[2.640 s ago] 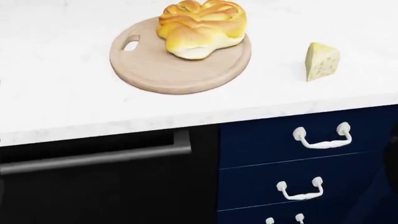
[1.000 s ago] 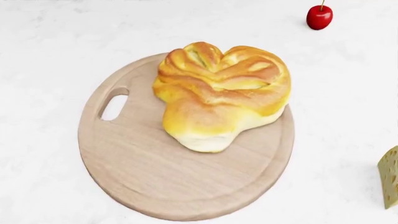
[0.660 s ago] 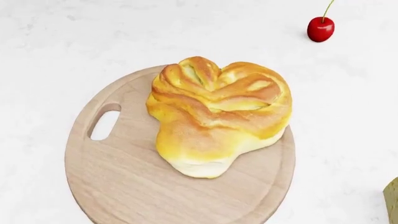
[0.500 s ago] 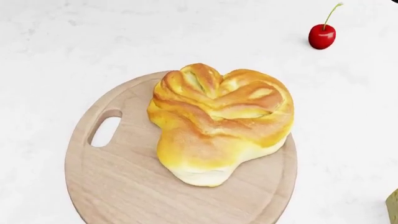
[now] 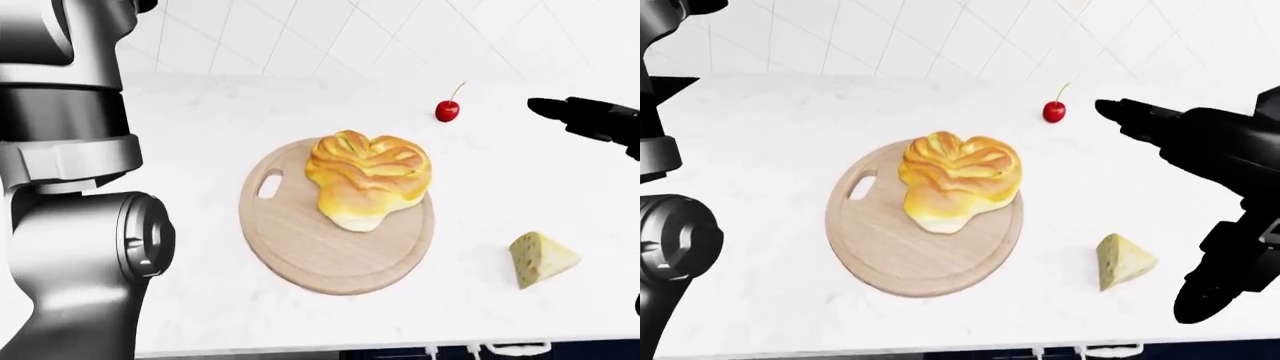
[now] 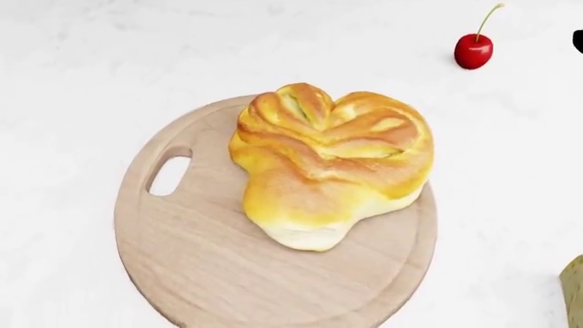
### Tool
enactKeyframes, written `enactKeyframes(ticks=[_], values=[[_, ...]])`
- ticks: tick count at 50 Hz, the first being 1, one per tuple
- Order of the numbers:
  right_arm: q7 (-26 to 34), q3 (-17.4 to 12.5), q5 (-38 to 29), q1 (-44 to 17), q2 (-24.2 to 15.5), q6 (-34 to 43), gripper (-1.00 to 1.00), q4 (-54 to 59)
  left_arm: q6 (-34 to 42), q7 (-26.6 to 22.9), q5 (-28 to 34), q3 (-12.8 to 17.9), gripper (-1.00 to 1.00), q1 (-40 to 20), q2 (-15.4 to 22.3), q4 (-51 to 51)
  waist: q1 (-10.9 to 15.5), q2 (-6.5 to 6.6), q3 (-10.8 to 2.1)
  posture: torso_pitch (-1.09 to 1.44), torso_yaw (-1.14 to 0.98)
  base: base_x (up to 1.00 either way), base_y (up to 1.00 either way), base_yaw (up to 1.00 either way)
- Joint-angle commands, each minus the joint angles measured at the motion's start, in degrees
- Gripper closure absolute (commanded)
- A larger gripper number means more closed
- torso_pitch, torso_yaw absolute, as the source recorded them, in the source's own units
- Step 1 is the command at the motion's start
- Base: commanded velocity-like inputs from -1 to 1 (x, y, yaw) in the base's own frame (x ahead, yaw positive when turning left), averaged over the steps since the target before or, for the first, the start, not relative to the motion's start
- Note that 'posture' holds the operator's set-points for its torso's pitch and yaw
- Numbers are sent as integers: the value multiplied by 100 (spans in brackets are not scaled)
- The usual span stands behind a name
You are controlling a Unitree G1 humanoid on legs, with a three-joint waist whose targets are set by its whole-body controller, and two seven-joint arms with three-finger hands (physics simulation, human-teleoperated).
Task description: Pick up the wedge of cheese and place it on the slice of bread to prepare a simple cheese on bread dish.
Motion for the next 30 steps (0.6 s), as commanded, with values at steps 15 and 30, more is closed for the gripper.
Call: enactKeyframes(ticks=[15,30], values=[[0,-359,-515,775,548,-473,-100,-318,-257,6,0,29,-100,-146,35,-116,-23,15,-191,0,0,0,0,0],[-1,-1005,-511,1451,921,-788,-100,-552,-219,45,-25,27,-100,-99,-2,-196,-42,41,-228,0,0,0,0,0]])
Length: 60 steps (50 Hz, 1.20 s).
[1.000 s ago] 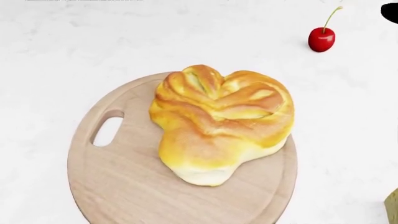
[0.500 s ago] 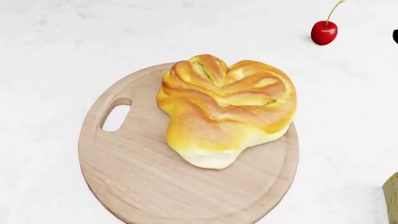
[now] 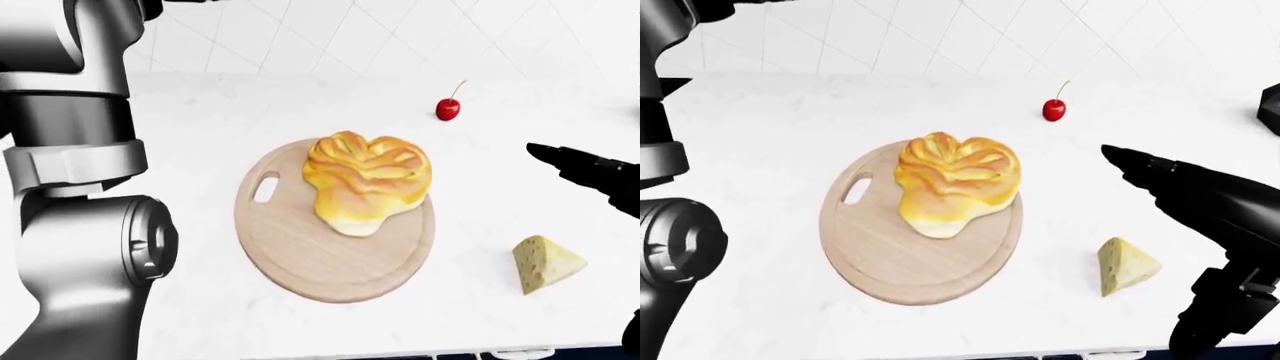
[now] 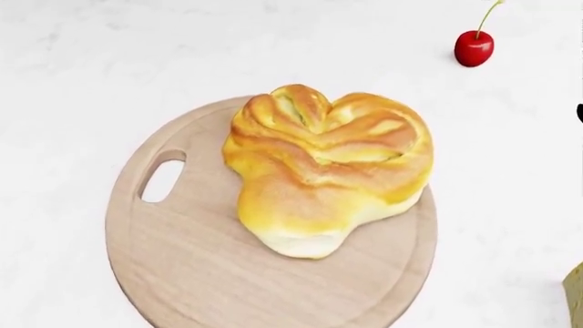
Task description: Pick up the wedge of cheese and place it on the slice of bread to prepare a simple cheese on bread dish.
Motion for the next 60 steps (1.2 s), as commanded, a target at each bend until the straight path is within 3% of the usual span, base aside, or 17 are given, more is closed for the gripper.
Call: enactKeyframes(ticks=[1,20,32,38,49,60], values=[[0,-147,-46,-64,-93,8,-100,-91,-151,15,-7,22,-100,-220,47,-201,0,-17,-145,0,0,0,0,0],[-41,252,-1154,-650,1169,-1019,-100,360,-178,1,3,13,-100,-252,78,-144,-55,49,-156,0,0,0,0,0],[-190,57,-1298,-179,1789,-1526,-100,324,-128,2,-1,21,-100,-237,77,-215,-59,74,-151,0,0,0,0,0],[-237,50,-1328,-127,1921,-1627,-100,338,-128,9,-2,20,-100,-221,66,-229,-64,83,-157,0,0,0,0,0],[-508,361,-1509,-268,2124,-1678,-100,509,-166,6,-8,28,-100,-212,86,-185,-68,90,-166,0,0,0,0,0],[-524,321,-1501,-243,2159,-1718,-100,527,-169,13,-13,24,-100,-191,81,-196,-52,94,-173,0,0,0,0,0]])
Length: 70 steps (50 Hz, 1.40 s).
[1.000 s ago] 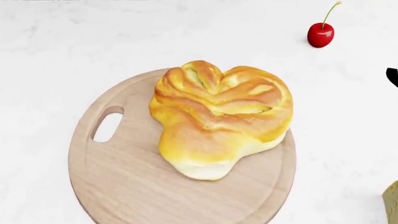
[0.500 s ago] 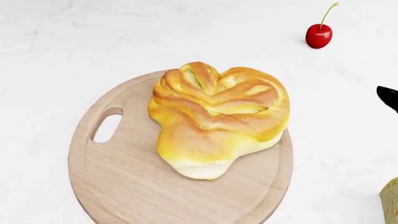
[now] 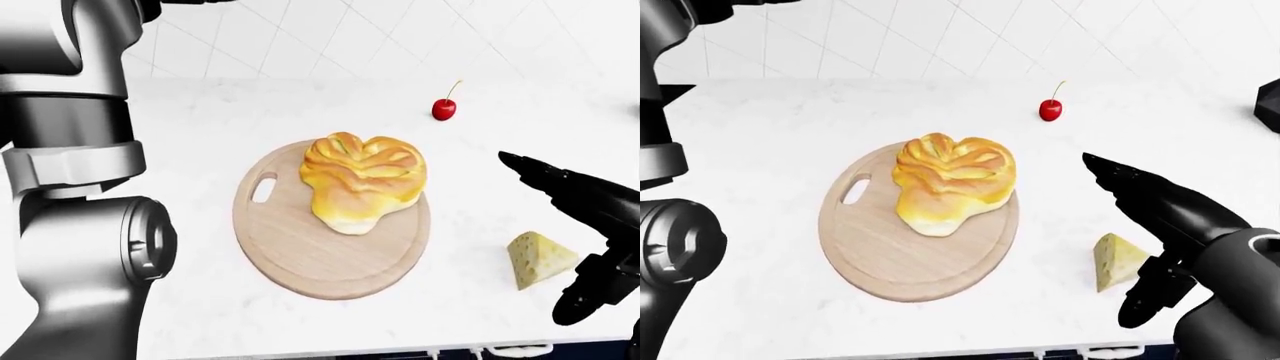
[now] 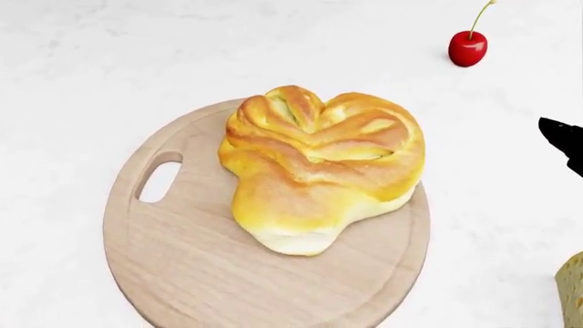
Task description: Pick up the wedge of cheese and place it on the slice of bread to prepare a simple cheese on bread dish.
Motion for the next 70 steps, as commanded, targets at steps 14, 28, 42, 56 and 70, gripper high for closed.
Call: enactKeyframes(ticks=[14,28,42,56,70], values=[[-97,-11,-63,-169,-96,-3,-51,-34,-136,-20,24,13,-100,-289,77,-174,-3,-3,-150,0,0,0,0,0],[-96,14,-114,-173,-75,-10,43,-13,-131,-7,11,28,-100,-249,72,-207,-5,2,-151,0,0,0,0,0],[152,225,-218,-815,-414,216,100,176,-129,2,2,25,-100,-248,76,-214,-20,20,-147,0,0,0,0,0],[356,1901,-1166,-4245,-142,-241,100,2704,-272,-61,7,65,-100,-213,200,-54,-65,136,-93,0,0,0,0,0],[-386,2265,-1345,-6175,501,-782,100,4984,-299,-50,-17,67,-100,-187,193,-36,-103,249,-69,0,0,0,0,0]])
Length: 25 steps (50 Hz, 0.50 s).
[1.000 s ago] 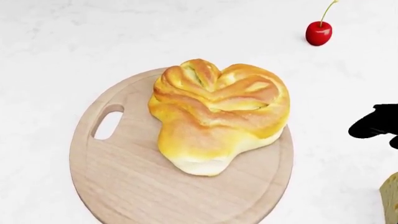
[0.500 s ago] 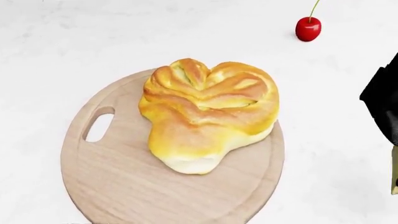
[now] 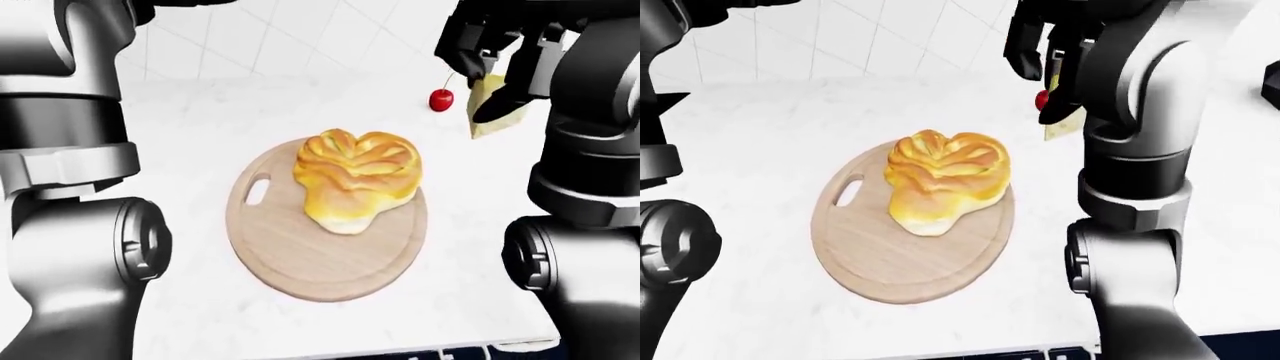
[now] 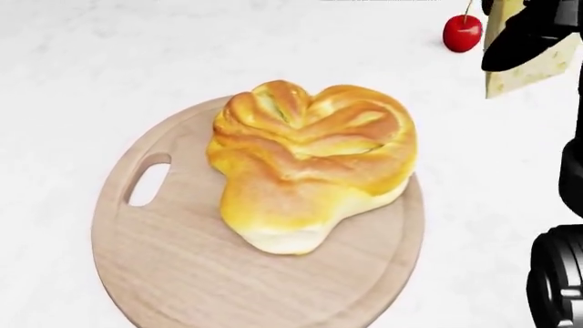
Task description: Pick up the wedge of cheese and place it on the slice of bread to prepare a simple cheese on bread dish.
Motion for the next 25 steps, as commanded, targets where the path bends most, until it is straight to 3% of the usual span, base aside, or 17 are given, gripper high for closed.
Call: enactKeyframes(ticks=[1,13,25], values=[[-377,-11,-17,-460,12,-121,100,261,-162,8,7,37,-100,-222,84,-200,-3,7,-199,0,0,0,0,0],[-1602,201,199,-2007,560,-416,100,2864,-208,-2,-13,54,-100,-179,124,-164,-79,103,-180,0,0,0,0,0],[-2683,380,692,-2716,1178,-637,100,4464,-281,-5,-21,59,-100,-183,149,-65,-123,174,-161,0,0,0,0,0]])
